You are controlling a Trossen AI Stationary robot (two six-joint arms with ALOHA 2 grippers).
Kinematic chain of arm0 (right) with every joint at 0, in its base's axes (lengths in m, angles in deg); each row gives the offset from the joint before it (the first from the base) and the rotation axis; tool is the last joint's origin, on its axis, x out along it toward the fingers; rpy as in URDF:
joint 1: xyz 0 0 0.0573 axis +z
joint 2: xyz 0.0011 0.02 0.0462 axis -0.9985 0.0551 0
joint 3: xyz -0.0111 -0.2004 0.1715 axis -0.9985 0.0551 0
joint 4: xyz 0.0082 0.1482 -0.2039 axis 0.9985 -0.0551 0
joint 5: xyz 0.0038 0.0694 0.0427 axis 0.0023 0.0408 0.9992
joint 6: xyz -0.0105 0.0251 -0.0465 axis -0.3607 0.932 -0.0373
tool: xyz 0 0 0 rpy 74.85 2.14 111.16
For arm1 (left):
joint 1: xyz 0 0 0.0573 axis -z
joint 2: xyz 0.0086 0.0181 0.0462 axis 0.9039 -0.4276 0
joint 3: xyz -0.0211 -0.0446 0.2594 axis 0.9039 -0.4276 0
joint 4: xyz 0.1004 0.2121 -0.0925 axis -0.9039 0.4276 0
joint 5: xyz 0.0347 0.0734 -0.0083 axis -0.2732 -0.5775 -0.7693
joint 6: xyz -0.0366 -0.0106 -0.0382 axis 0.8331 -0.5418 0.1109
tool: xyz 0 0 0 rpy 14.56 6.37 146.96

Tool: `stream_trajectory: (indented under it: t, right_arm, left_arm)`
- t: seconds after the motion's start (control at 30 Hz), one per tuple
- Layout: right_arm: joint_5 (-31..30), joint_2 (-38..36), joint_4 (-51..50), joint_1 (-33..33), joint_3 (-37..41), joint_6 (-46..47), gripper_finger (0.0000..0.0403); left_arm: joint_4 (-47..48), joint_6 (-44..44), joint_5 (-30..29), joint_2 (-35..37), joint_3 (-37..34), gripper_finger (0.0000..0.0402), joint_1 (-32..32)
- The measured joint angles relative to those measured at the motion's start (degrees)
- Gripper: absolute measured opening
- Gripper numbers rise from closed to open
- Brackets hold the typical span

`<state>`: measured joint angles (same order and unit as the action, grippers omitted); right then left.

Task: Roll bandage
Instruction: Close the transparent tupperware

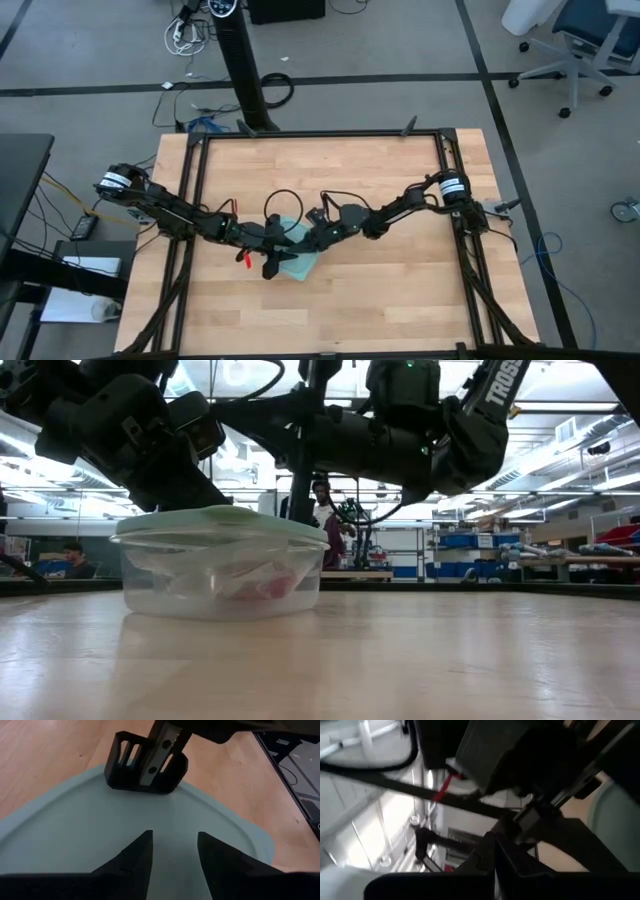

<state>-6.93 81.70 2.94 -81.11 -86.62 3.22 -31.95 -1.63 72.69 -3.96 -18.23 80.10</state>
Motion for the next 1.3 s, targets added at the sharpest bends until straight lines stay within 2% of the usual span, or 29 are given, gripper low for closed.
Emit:
stream_trajectory:
  t: [0.1,0.2,0.27,0.33,0.4,0.47,0.73,1.07,1.3]
  right_arm:
    - [3.9,-1.9,-3.3,-0.6,0.1,-5.5,0.0]
    - [4.0,-7.3,-18.4,-0.7,0.1,-16.1,0.0]
    - [0.0,-11.5,-31.8,-0.5,0.2,-25.8,0.0]
    - [-6.9,-14.8,-44.1,0.2,0.6,-34.6,0.0]
    - [-14.3,-17.8,-50.4,1.1,0.6,-41.2,0.0]
    - [-18.1,-19.8,-51.2,1.7,0.2,-45.0,0.0]
    - [-21.2,-17.5,-51.5,2.5,0.3,-53.0,0.0]
    - [-21.4,-14.6,-55.0,2.5,0.1,-50.8,0.0]
    - [-21.4,-14.7,-56.2,2.6,0.0,-48.5,0.0]
  left_arm:
    - [0.0,0.1,0.0,0.0,0.0,0.0162,0.0]
    - [-0.2,0.1,0.0,0.0,0.1,0.0162,0.0]
    - [0.0,0.1,-0.2,0.0,0.0,0.0162,0.0]
    - [0.0,0.1,-0.2,0.0,0.0,0.0162,0.0]
    - [0.0,0.1,-0.2,0.0,0.0,0.0162,0.0]
    - [0.0,0.1,-0.2,0.0,0.0,0.0162,0.0]
    - [0.0,0.3,-0.1,0.0,0.0,0.0162,0.0]
    - [0.0,0.2,0.0,0.0,0.0,0.0162,0.0]
    - [-1.6,-4.6,0.2,-0.1,-0.2,0.0162,0.0]
